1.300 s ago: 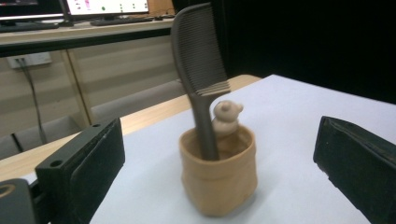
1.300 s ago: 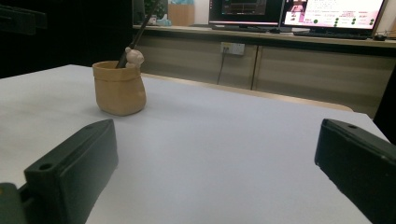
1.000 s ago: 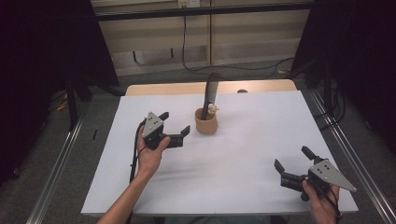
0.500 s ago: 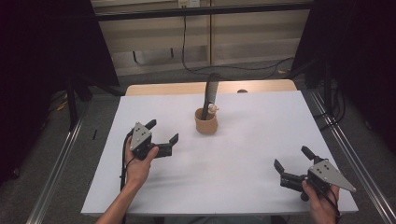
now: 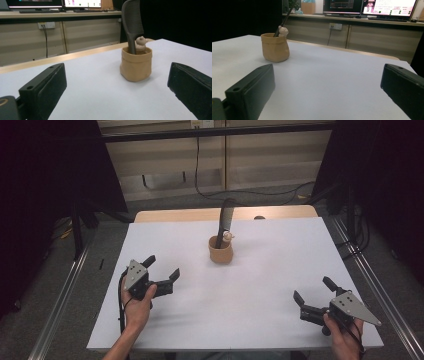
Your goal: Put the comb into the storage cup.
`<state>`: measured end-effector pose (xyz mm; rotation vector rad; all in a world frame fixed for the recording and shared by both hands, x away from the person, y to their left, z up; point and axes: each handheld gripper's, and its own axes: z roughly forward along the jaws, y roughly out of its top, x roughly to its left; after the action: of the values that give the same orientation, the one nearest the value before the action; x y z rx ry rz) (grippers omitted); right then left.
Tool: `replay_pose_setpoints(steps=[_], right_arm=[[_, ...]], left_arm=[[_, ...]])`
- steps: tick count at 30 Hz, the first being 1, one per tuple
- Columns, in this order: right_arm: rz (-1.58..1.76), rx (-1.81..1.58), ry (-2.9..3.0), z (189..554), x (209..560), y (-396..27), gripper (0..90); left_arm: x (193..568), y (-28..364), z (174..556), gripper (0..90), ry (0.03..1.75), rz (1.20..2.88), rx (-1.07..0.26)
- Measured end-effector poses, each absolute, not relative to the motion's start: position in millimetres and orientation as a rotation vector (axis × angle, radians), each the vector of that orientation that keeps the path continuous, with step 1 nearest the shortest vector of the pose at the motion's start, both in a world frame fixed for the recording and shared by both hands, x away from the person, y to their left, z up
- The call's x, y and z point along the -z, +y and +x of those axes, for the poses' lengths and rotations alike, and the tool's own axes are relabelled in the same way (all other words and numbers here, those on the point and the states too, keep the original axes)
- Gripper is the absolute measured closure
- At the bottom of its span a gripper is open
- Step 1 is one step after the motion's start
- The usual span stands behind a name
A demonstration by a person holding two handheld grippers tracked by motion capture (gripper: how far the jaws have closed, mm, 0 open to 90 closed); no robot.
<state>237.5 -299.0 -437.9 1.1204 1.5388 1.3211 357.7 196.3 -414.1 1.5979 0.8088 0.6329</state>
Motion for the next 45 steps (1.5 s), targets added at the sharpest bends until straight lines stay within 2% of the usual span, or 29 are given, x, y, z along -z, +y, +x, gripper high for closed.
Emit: replay_pose_setpoints(steps=[37, 45], right_arm=[[1.124, -1.318, 1.535, 236.3, 438.1, -299.6, 0.0], [1.127, -1.317, 1.535, 235.5, 438.2, -299.4, 0.0]], left_arm=[[432.3, 237.3, 297.5, 1.7, 0.873, 1.601, -0.666], [439.0, 241.1, 302.2, 2.4, 0.873, 1.618, -0.671]])
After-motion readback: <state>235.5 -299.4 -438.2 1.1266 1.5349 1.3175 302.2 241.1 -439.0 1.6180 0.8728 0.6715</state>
